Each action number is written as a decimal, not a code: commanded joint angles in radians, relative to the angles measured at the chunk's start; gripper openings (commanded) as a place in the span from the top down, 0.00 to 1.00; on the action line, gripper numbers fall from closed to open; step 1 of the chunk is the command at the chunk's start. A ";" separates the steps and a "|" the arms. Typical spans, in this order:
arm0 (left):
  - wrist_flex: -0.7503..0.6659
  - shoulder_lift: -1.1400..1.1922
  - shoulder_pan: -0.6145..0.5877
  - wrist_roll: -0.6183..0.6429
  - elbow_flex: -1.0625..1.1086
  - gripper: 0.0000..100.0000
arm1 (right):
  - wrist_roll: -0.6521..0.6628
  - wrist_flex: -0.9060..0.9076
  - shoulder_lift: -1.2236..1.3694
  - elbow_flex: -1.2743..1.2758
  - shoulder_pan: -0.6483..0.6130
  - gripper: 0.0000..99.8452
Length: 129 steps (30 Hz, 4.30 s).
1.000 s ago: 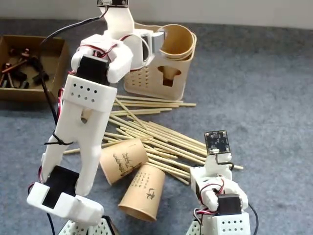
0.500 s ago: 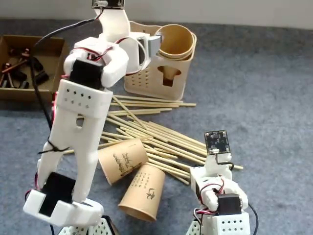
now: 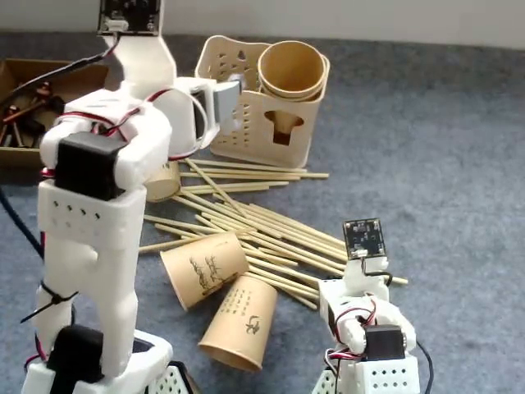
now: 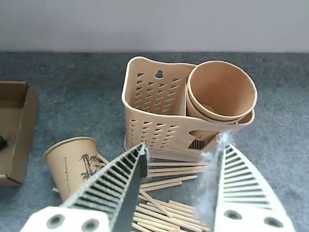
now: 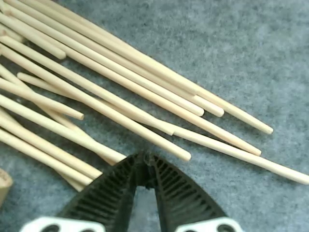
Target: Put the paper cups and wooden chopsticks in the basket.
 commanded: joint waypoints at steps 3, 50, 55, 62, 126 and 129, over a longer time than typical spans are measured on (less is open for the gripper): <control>0.058 -0.045 -0.073 -0.020 -0.031 0.77 | 0.009 0.004 -0.007 0.116 -0.008 0.99; -0.186 -0.889 -0.165 -0.163 1.056 0.96 | 0.008 0.004 -0.007 0.114 -0.013 0.99; -0.201 -0.951 -0.165 -0.216 1.162 0.96 | 0.008 0.004 -0.007 0.114 -0.013 0.99; -0.193 -0.958 -0.166 -0.285 1.236 0.94 | 0.009 0.004 -0.007 0.116 -0.012 0.99; 0.028 -0.430 -0.093 -0.944 1.161 0.82 | 0.009 0.001 -0.007 0.116 -0.008 0.99; 0.025 -0.430 -0.093 -0.901 1.135 0.82 | 0.009 0.001 -0.007 0.116 -0.008 0.99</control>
